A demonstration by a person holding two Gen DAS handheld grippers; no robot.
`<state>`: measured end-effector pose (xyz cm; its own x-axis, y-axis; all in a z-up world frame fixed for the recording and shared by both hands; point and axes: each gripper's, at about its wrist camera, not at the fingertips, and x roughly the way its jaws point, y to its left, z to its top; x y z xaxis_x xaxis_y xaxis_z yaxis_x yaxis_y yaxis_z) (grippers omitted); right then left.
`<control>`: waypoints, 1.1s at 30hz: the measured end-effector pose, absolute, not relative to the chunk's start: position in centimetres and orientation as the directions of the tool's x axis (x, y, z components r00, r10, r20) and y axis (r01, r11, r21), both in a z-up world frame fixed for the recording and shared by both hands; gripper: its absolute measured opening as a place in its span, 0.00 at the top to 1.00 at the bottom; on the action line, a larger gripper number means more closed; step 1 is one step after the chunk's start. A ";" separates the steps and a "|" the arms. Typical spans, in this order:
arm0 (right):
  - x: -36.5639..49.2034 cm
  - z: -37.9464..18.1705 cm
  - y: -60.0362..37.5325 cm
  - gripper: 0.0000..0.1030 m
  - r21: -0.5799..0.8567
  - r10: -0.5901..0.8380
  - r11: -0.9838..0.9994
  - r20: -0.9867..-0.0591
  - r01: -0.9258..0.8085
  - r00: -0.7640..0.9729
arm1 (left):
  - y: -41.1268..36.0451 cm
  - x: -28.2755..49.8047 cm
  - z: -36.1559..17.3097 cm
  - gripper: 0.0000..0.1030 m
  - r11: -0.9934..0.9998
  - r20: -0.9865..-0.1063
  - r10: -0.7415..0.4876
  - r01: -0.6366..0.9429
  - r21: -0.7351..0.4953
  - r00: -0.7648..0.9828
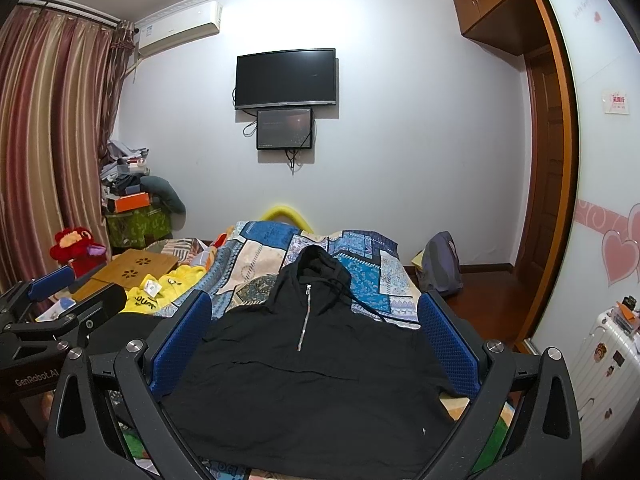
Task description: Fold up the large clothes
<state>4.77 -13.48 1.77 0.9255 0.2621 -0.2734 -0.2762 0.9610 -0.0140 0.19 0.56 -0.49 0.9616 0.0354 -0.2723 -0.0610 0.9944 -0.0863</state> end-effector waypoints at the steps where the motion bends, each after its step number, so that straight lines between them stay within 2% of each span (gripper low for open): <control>1: 4.8 1.8 -13.5 0.01 -0.017 0.262 0.961 -0.273 -0.277 0.926 | 0.6 0.1 -0.5 0.00 0.994 -0.273 0.035 -0.061 -0.087 0.961; 33: 4.8 1.6 -13.8 0.01 -0.010 0.257 0.963 -0.279 -0.270 0.925 | 0.5 0.3 -0.8 0.00 0.995 -0.273 0.035 -0.060 -0.083 0.961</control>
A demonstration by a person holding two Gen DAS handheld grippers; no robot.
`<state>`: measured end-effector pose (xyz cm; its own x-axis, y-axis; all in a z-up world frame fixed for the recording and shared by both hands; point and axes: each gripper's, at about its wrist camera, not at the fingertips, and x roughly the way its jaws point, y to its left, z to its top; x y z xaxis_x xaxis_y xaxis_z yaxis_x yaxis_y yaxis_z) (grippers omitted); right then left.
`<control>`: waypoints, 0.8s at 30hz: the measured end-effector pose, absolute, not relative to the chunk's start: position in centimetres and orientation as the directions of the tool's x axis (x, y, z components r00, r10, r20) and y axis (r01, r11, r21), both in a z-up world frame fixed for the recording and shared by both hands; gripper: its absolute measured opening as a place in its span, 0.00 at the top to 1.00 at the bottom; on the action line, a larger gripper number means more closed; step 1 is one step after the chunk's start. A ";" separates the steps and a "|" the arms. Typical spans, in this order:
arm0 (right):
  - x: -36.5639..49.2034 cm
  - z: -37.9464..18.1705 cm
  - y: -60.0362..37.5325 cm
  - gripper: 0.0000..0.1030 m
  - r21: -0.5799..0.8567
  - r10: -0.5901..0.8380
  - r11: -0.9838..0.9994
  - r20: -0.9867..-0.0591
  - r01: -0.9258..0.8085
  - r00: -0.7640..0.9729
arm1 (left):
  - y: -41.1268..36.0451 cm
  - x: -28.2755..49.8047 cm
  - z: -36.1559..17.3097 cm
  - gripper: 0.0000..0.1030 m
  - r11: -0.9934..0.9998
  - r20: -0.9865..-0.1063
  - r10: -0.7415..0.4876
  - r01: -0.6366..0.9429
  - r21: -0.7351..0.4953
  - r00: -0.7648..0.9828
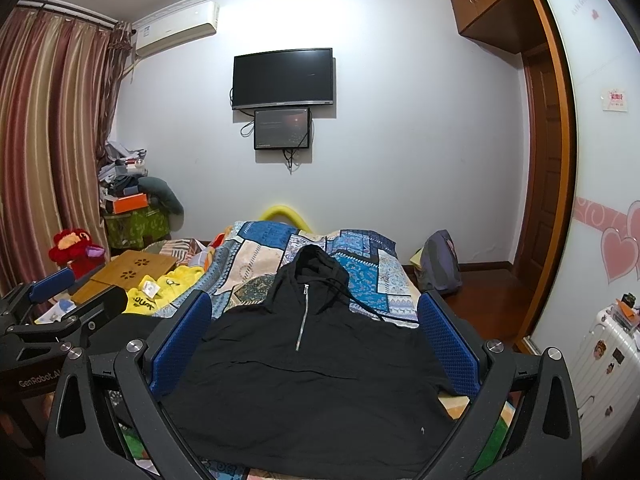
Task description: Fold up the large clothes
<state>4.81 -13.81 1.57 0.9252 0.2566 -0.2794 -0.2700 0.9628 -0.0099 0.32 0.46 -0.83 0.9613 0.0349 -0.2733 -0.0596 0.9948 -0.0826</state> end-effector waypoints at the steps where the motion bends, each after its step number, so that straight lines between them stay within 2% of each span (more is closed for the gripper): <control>1: 4.9 1.6 -13.8 0.01 -0.009 0.257 0.963 -0.280 -0.271 0.925 | 0.4 0.3 -0.8 0.00 0.995 -0.273 0.035 -0.060 -0.082 0.961; 15: 6.7 1.3 -13.4 0.01 -0.012 0.252 0.963 -0.315 -0.269 0.915 | 2.2 1.6 -1.2 0.00 0.992 -0.301 0.022 -0.059 -0.114 0.953; 24: 10.1 0.0 -12.0 0.01 -0.020 0.250 0.961 -0.361 -0.276 0.898 | 9.2 4.7 -2.4 0.00 0.968 -0.341 0.168 -0.219 -0.119 0.925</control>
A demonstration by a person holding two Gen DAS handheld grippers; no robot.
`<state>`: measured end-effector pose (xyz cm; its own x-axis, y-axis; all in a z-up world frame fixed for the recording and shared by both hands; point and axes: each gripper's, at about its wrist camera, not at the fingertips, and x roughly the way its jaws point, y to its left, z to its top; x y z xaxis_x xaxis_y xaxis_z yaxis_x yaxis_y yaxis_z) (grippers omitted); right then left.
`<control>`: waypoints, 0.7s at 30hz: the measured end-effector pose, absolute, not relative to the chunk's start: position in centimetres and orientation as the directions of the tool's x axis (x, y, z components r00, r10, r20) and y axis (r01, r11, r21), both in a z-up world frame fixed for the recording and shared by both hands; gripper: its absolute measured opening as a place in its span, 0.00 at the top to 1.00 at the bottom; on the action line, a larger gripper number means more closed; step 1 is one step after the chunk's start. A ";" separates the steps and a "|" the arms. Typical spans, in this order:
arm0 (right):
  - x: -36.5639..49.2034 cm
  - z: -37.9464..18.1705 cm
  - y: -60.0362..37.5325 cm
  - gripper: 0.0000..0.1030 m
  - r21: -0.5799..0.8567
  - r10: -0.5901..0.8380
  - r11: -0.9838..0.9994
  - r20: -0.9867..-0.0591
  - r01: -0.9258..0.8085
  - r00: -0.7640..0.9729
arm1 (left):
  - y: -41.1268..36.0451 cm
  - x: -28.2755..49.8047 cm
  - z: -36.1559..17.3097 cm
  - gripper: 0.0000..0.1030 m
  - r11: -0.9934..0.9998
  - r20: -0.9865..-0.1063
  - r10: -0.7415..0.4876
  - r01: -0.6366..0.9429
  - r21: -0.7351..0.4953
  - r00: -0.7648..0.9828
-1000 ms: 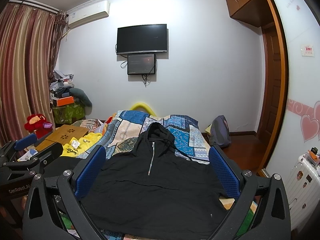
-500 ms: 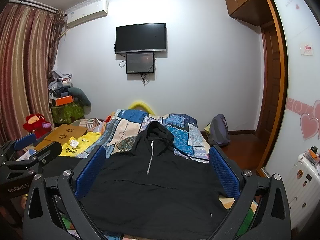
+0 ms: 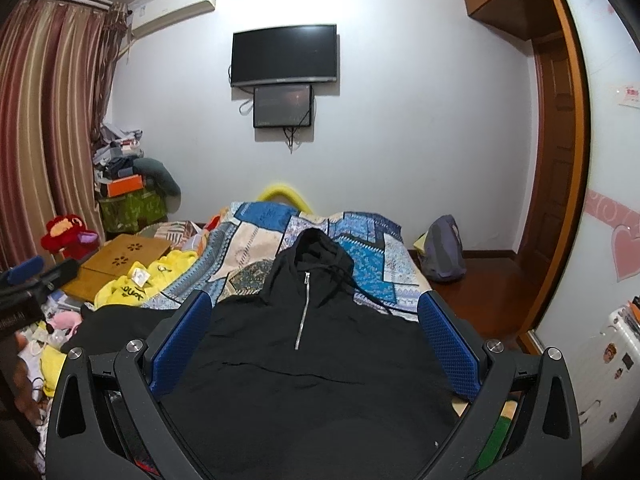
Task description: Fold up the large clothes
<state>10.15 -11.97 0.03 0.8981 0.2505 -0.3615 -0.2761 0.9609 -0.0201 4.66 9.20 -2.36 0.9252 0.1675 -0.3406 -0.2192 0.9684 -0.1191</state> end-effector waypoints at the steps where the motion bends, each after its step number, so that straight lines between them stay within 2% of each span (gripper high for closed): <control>1: 10.8 -0.3 -11.8 0.01 -0.023 0.246 0.962 -0.372 -0.274 0.895 | 10.1 4.9 -2.6 0.00 0.962 -0.343 0.191 -0.245 -0.122 0.920; 6: 13.6 -1.8 -10.9 0.01 -0.023 0.240 0.961 -0.428 -0.276 0.871 | 16.6 6.2 -4.7 0.00 0.911 -0.392 0.293 -0.380 -0.163 0.872; 12: 17.2 -4.1 -9.7 0.01 -0.019 0.233 0.958 -0.524 -0.285 0.819 | 25.5 7.3 -9.3 0.00 0.825 -0.541 0.343 -0.521 -0.218 0.768; 16: 19.5 -5.7 -9.1 0.01 -0.018 0.225 0.956 -0.587 -0.291 0.777 | 30.7 7.2 -13.3 0.00 0.764 -0.641 0.316 -0.589 -0.265 0.699; 21: 21.6 -8.0 -8.2 0.01 0.001 0.227 0.951 -0.679 -0.309 0.698 | 35.7 6.5 -18.8 0.00 0.690 -0.739 0.192 -0.624 -0.367 0.646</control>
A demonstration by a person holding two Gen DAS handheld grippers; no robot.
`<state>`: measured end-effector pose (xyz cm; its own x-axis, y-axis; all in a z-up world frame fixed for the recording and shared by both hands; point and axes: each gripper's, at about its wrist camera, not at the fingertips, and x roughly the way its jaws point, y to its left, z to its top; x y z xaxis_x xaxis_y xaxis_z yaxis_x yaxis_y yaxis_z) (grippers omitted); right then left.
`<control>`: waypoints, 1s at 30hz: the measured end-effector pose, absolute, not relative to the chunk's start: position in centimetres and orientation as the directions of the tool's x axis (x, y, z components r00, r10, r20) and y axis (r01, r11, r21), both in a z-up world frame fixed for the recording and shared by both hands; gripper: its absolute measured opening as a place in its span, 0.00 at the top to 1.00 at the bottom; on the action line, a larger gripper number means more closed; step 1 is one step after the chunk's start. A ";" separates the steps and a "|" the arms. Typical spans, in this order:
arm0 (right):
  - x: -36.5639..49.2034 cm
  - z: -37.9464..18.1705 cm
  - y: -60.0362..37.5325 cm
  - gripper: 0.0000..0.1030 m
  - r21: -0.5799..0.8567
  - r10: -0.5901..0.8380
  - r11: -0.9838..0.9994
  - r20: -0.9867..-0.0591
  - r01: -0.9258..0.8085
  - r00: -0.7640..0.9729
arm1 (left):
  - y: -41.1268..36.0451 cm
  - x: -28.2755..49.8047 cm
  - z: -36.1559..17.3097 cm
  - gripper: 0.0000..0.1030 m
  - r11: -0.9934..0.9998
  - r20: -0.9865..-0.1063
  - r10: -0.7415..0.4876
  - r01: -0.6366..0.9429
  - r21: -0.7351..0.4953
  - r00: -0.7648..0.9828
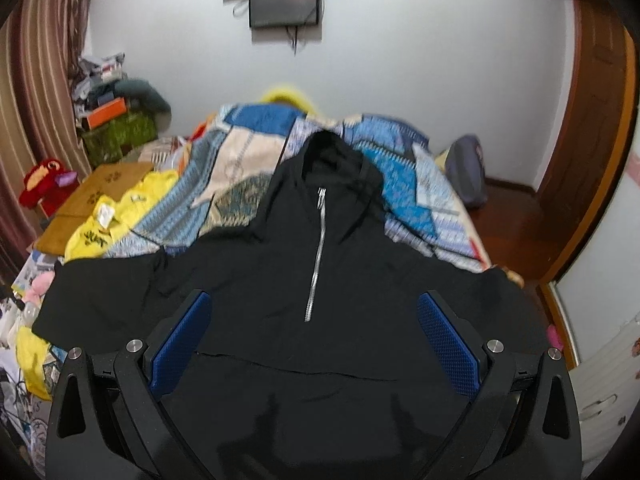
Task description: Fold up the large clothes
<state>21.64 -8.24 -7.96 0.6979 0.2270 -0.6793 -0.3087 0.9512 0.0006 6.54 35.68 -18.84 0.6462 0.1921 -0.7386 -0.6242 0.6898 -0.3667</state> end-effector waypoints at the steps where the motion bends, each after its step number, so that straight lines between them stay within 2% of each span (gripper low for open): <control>1: 22.0 -8.2 -8.2 0.01 0.006 0.228 0.951 -0.690 -0.310 0.687 | 36.5 6.3 -19.7 0.00 0.669 -0.748 0.172 -0.634 -0.389 0.641; 6: 23.1 -9.8 -8.0 0.01 0.045 0.244 0.947 -0.745 -0.318 0.621 | 40.6 4.9 -24.7 0.00 0.521 -0.775 0.058 -0.681 -0.514 0.630; 10: 24.1 -10.8 -7.5 0.01 0.052 0.239 0.946 -0.777 -0.319 0.582 | 42.7 4.1 -28.0 0.00 0.392 -0.738 -0.031 -0.671 -0.629 0.674; 16: 24.8 -11.3 -7.5 0.01 0.045 0.219 0.951 -0.798 -0.307 0.561 | 44.6 4.5 -30.3 0.04 0.324 -0.706 -0.036 -0.660 -0.677 0.707; 21: 25.0 -11.3 -7.7 0.01 0.046 0.210 0.955 -0.802 -0.294 0.559 | 46.5 5.4 -31.0 0.14 0.309 -0.699 -0.010 -0.662 -0.683 0.716; 24: 25.0 -11.2 -7.5 0.01 0.045 0.208 0.956 -0.801 -0.289 0.562 | 47.4 5.7 -31.8 0.30 0.290 -0.720 0.008 -0.690 -0.663 0.694; 26: 24.9 -11.0 -7.6 0.01 0.050 0.211 0.957 -0.799 -0.287 0.563 | 47.4 5.9 -31.7 0.47 0.298 -0.747 0.038 -0.721 -0.626 0.664; 27: 24.9 -11.0 -7.6 0.01 0.053 0.213 0.957 -0.798 -0.286 0.563 | 47.2 6.0 -31.6 0.52 0.309 -0.761 0.059 -0.737 -0.601 0.646; 29: 24.8 -10.8 -7.7 0.01 0.056 0.216 0.957 -0.797 -0.286 0.564 | 46.9 6.2 -31.0 0.67 0.333 -0.783 0.106 -0.764 -0.552 0.612; 30: 24.7 -10.7 -7.8 0.01 0.056 0.216 0.956 -0.796 -0.287 0.566 | 46.7 6.3 -30.5 0.70 0.346 -0.790 0.134 -0.775 -0.528 0.598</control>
